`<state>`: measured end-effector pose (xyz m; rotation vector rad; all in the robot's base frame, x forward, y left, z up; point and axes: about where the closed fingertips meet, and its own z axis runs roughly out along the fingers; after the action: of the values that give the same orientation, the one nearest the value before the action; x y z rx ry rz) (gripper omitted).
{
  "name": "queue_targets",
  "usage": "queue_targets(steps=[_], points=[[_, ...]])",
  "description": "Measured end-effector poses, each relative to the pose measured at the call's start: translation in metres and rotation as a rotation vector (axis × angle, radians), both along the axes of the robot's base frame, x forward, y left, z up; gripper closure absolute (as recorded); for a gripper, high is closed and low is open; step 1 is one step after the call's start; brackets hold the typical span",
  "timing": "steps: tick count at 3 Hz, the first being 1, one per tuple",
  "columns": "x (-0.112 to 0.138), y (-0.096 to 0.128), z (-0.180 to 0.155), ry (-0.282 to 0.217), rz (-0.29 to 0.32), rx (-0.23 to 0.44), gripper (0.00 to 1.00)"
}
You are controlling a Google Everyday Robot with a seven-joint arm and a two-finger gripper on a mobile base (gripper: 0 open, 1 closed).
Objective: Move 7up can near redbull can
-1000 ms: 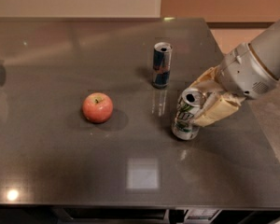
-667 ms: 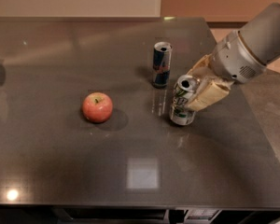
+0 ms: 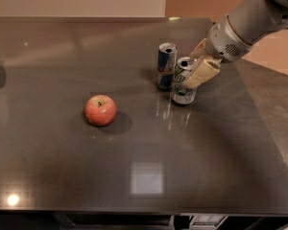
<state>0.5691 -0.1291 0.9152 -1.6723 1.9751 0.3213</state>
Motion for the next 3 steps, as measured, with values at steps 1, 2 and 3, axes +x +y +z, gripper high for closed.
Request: queue_targets(steps=[1, 2, 3], points=[[0.026, -0.004, -0.005, 0.032, -0.056, 0.003, 0.83], [0.039, -0.007, -0.009, 0.056, -0.09, 0.012, 0.6], [0.044, -0.008, -0.011, 0.064, -0.109, 0.033, 0.36]])
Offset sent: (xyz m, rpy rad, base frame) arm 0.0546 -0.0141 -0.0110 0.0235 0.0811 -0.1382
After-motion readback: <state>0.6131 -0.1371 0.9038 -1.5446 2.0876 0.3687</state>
